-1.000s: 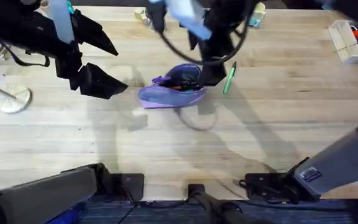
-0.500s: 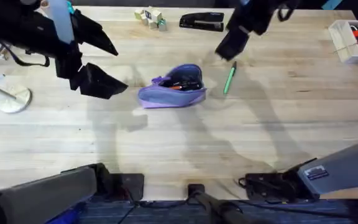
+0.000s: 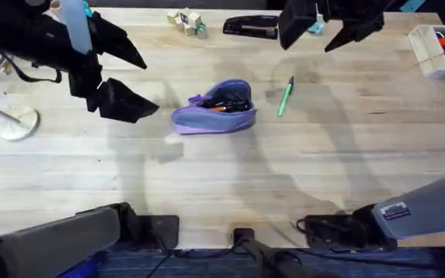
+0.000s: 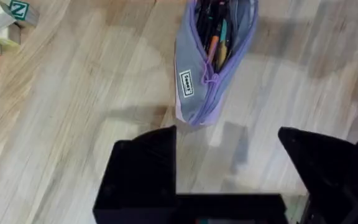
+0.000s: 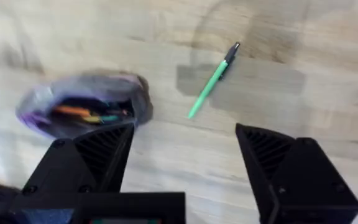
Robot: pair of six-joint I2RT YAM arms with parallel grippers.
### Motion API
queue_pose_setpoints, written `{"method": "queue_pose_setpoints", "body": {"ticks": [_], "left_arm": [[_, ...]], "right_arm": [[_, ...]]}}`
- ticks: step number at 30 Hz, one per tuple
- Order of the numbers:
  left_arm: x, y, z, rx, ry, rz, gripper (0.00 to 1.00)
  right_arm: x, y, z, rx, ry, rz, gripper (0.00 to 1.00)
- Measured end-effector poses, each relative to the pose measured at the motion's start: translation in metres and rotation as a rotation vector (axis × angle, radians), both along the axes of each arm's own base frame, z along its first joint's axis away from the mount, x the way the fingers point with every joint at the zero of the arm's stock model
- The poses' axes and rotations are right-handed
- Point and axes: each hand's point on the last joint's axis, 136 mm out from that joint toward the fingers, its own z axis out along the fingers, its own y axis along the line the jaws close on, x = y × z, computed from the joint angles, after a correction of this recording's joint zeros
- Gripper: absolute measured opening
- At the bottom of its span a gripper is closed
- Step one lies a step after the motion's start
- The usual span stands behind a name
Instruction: Unzip the bag, pick up the pens from the table one at a time and place them inside, then zip the bag closed.
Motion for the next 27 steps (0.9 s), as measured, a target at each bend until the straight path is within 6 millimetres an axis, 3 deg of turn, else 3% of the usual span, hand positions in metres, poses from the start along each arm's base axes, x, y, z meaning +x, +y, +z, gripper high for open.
{"method": "queue_pose_setpoints", "body": {"ticks": [10, 20, 27], "left_arm": [[0.0, 0.0, 0.0, 0.0, 0.0, 0.0, 0.993], [0.0, 0.0, 0.0, 0.0, 0.0, 0.0, 0.992], [0.0, 0.0, 0.0, 0.0, 0.0, 0.0, 0.993]], "right_arm": [[0.0, 0.0, 0.0, 0.052, 0.038, -0.185, 0.996], [0.009, -0.036, -0.003, -0.061, -0.006, -0.496, 0.996], [-0.005, -0.036, -0.045, -0.076, 0.09, -0.546, 0.995]]}}
